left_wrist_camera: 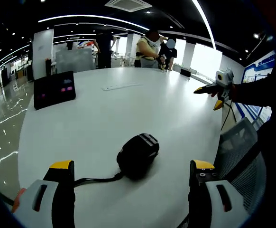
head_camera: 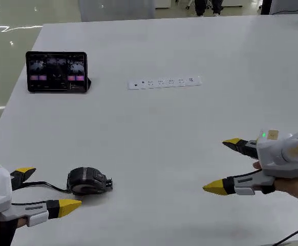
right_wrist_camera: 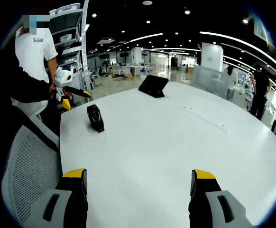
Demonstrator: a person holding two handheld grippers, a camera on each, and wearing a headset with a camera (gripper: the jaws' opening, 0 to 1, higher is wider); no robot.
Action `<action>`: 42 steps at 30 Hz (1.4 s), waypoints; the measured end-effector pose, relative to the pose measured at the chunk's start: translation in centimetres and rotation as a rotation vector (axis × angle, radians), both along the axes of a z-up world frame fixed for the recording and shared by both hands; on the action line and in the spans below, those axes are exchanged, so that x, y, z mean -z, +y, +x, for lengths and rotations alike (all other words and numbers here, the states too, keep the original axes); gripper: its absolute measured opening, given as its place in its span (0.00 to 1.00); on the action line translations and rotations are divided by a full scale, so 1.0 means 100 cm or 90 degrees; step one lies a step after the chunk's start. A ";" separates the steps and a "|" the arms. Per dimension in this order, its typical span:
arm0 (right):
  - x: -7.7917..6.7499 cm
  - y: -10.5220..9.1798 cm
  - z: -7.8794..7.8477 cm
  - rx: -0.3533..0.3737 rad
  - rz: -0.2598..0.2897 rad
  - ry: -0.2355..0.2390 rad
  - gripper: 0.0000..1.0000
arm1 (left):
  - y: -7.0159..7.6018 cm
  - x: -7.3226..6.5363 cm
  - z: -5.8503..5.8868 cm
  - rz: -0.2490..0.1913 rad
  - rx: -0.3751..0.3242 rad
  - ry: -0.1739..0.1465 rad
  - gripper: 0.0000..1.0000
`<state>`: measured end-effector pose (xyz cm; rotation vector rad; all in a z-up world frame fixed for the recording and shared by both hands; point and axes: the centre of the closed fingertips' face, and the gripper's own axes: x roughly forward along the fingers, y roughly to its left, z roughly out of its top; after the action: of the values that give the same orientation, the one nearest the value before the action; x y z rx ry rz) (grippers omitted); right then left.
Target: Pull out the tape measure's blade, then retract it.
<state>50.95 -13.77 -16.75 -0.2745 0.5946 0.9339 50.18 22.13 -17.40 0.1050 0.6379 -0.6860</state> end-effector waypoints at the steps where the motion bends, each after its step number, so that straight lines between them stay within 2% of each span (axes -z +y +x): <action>1: 0.001 -0.007 -0.002 0.010 -0.004 0.001 0.91 | 0.002 0.001 -0.002 0.008 0.005 0.000 0.99; 6: 0.006 -0.034 -0.008 0.023 -0.034 -0.005 0.98 | 0.012 0.003 -0.008 0.033 0.016 0.003 0.99; 9: 0.009 -0.049 -0.013 0.024 -0.043 0.002 0.99 | 0.018 0.001 -0.009 0.041 0.016 0.002 0.99; 18: 0.018 -0.084 -0.032 0.062 -0.053 0.025 0.99 | 0.026 0.003 -0.011 0.054 0.032 0.013 0.99; 23: 0.025 -0.100 -0.044 0.074 -0.066 0.040 0.99 | 0.028 0.003 -0.008 0.053 0.029 0.013 0.99; 30: 0.022 -0.109 -0.047 0.089 -0.071 0.039 0.99 | 0.030 0.006 -0.008 0.055 0.030 0.029 0.99; 33: 0.022 -0.109 -0.048 0.087 -0.068 0.042 0.99 | 0.035 0.003 -0.005 0.066 0.026 0.011 0.99; 38: 0.021 -0.107 -0.049 0.084 -0.065 0.046 0.99 | 0.038 0.003 -0.007 0.059 0.024 0.029 0.99; 42: 0.020 -0.106 -0.049 0.084 -0.062 0.047 0.99 | 0.039 0.002 -0.007 0.059 0.025 0.024 0.99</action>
<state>46.04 -24.41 -18.73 -0.2852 0.7194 0.7919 49.45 26.01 -17.60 0.1910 0.7047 -0.6981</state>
